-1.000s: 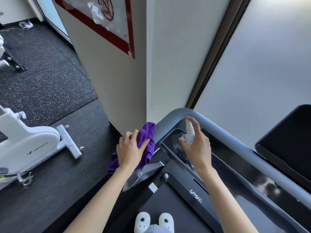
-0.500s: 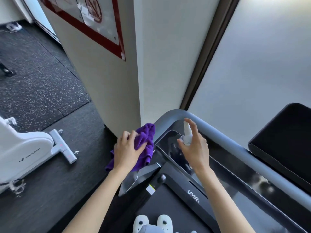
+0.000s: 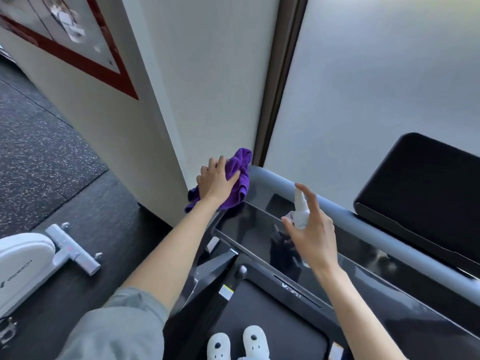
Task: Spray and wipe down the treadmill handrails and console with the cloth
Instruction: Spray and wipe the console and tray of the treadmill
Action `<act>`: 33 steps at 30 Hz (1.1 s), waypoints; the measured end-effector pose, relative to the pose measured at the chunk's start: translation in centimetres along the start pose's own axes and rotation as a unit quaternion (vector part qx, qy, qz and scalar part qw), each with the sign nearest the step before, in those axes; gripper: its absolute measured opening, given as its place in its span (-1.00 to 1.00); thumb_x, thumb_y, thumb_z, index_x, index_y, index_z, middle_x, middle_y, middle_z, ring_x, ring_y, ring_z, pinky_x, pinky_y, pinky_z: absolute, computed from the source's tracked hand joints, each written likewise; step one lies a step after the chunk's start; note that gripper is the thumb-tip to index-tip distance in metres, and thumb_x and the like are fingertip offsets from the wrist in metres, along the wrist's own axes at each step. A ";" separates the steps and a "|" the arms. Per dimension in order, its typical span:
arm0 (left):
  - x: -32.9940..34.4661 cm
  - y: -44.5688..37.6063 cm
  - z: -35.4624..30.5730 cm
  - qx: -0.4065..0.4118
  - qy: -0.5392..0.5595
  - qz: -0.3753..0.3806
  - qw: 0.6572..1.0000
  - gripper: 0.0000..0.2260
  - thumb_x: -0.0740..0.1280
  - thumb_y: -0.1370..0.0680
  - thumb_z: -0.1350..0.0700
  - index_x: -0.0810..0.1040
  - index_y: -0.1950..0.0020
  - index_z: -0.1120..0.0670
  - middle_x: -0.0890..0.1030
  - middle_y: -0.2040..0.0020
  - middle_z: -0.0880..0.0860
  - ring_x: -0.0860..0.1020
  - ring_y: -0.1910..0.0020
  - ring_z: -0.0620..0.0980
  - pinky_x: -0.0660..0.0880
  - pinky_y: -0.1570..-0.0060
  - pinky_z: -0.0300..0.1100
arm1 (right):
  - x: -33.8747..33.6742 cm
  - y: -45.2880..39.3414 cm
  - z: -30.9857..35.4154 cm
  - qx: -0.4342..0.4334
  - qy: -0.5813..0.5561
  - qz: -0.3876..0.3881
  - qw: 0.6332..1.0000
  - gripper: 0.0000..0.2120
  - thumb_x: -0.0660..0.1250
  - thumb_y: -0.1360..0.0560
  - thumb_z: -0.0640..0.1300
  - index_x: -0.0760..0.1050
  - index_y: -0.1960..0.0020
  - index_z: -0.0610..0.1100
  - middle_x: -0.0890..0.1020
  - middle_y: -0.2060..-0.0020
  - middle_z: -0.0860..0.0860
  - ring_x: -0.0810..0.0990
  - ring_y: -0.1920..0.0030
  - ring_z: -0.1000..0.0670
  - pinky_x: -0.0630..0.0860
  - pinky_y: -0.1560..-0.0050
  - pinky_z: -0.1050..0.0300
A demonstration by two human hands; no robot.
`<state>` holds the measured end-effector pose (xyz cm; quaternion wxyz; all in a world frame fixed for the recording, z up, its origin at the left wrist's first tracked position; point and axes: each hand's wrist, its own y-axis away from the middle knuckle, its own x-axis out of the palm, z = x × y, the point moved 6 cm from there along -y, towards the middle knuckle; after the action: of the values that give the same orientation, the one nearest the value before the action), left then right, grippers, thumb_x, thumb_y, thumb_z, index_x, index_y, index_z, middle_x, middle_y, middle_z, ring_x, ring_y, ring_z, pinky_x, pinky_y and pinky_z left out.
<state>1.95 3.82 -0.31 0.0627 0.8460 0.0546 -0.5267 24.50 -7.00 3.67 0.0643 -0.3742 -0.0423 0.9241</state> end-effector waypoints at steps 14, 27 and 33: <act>-0.9 4.3 0.5 0.026 -0.023 -0.108 0.994 -0.69 0.33 -0.56 -0.05 0.52 -0.19 0.13 0.46 -0.15 0.16 0.45 -0.09 0.23 0.44 0.01 0.12 | -0.8 0.5 -0.8 0.004 -0.054 0.000 0.999 -0.30 0.44 -0.44 -0.17 0.22 -0.38 0.33 0.65 0.17 0.18 0.60 0.19 0.12 0.57 0.09 0.12; 6.2 9.3 -13.1 0.287 0.043 -0.069 0.954 -0.78 0.52 -0.38 0.18 0.62 0.01 0.07 0.59 -0.15 0.10 0.50 -0.27 0.20 0.39 -0.25 0.19 | -4.2 0.5 -1.1 -0.017 -0.041 -0.063 0.997 -0.29 0.49 -0.41 -0.15 0.24 -0.37 0.31 0.61 0.27 0.17 0.58 0.23 0.21 0.42 0.21 0.47; 2.1 2.0 -5.7 0.183 -0.080 -0.088 0.976 -0.76 0.26 -0.59 0.06 0.53 -0.24 0.04 0.45 -0.33 0.08 0.31 -0.40 0.18 0.09 -0.42 0.18 | -5.4 0.6 -1.0 -0.007 -0.060 -0.076 0.995 -0.33 0.47 -0.44 -0.16 0.26 -0.36 0.33 0.64 0.25 0.16 0.62 0.21 0.07 0.52 0.13 0.18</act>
<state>8.25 2.83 0.37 -0.1360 0.7902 0.0263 -0.5969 28.96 -8.37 6.62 0.1291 -0.3145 -0.0809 0.9370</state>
